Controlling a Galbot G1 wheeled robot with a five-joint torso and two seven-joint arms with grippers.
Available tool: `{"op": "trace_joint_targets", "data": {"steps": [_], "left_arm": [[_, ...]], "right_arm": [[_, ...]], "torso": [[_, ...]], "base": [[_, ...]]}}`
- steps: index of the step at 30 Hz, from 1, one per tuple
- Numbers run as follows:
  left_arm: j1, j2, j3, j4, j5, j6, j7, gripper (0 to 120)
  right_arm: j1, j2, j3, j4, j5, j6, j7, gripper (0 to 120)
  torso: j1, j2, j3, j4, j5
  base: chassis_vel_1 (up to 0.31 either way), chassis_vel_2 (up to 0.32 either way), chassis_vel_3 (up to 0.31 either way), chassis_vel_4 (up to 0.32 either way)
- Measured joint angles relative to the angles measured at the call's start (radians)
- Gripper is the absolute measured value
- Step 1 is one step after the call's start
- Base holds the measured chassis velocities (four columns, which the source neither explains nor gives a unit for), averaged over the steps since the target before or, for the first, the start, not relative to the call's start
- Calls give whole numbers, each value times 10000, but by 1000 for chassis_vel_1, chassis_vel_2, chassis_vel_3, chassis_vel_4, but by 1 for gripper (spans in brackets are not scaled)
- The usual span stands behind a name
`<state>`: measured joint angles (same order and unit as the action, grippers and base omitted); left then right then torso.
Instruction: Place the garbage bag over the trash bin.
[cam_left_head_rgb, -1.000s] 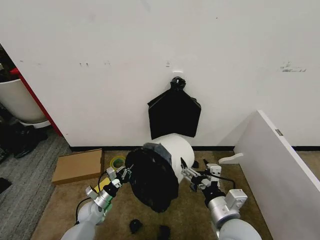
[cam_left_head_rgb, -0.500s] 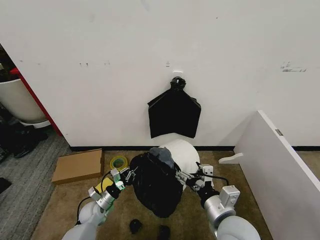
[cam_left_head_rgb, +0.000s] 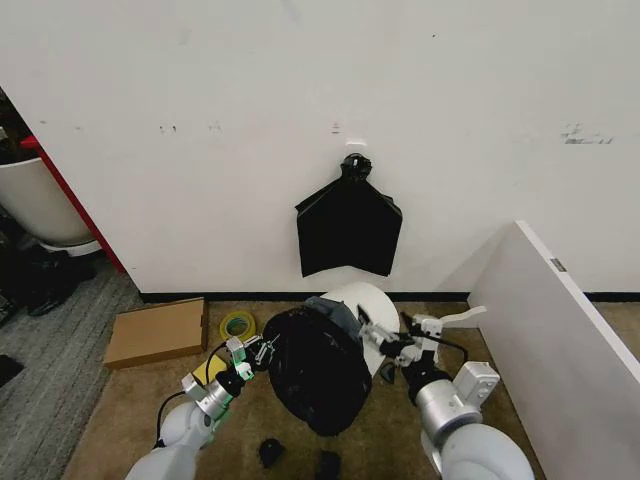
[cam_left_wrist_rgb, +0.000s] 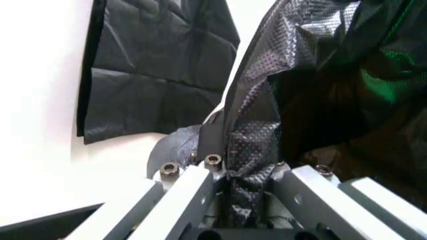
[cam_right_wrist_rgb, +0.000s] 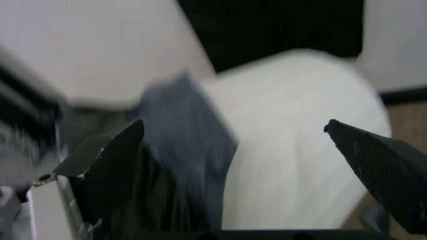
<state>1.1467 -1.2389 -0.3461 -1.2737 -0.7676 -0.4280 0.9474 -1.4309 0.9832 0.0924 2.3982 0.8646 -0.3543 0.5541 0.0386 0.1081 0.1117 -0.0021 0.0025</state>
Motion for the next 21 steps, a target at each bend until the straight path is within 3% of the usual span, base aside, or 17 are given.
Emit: {"op": "trace_joint_targets", "data": {"steps": [2, 7, 21], "left_arm": [[39, -1, -6, -57, 19, -15, 11, 0], [111, 2, -35, -148, 20, -17, 42, 0], [130, 14, -84, -183, -8, -56, 350, 0]], "right_arm": [[174, 20, -21, -31, 94, -723, 124, 100], [400, 75, -116, -190, 156, -1249, 219, 100], [881, 129, 101, -963, -74, -478, 285, 100]], "torso": [[0, 0, 0, 1, 0], [0, 0, 0, 1, 1], [0, 0, 0, 1, 1]], "base": [[0, 0, 0, 0], [0, 0, 0, 0], [0, 0, 0, 0]]}}
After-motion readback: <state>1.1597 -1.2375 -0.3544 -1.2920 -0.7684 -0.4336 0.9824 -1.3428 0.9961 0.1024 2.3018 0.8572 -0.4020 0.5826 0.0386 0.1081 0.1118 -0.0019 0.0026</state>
